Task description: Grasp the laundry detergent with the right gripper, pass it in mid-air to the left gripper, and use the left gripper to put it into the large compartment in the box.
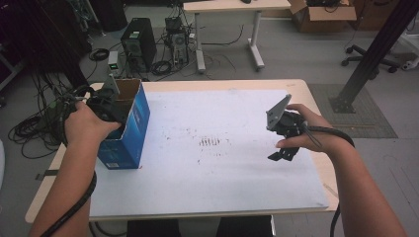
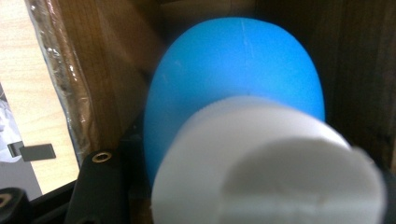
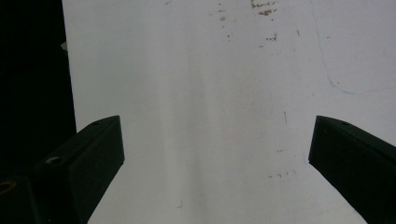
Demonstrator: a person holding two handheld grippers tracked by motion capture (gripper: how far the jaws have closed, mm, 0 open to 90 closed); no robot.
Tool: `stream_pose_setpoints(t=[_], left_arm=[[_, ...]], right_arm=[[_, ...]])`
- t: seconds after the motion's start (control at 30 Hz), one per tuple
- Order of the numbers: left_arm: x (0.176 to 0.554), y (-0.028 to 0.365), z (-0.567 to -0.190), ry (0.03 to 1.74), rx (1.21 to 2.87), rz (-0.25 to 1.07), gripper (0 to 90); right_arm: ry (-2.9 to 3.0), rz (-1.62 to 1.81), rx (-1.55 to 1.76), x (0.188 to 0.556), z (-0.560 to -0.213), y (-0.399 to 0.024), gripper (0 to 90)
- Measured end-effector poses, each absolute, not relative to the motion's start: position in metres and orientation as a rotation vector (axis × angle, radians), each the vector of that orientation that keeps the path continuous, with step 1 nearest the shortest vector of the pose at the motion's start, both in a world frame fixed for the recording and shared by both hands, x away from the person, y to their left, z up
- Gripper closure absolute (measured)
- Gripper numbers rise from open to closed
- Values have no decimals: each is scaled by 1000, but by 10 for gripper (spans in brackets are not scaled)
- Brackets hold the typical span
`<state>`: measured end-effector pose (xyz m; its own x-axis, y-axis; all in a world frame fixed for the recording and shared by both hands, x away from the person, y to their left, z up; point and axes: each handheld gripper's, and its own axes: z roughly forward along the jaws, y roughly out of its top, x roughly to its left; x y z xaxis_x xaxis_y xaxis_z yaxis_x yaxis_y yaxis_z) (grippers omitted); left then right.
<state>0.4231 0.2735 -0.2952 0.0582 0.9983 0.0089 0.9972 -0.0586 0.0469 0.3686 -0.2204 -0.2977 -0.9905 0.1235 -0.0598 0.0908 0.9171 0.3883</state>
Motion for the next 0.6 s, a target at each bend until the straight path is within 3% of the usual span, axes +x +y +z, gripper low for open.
stream_pose_setpoints(t=[0.6], left_arm=[[423, 275, -296, 2114, 2268, 38, 318]], right_arm=[[2996, 613, 181, 367, -300, -224, 33]])
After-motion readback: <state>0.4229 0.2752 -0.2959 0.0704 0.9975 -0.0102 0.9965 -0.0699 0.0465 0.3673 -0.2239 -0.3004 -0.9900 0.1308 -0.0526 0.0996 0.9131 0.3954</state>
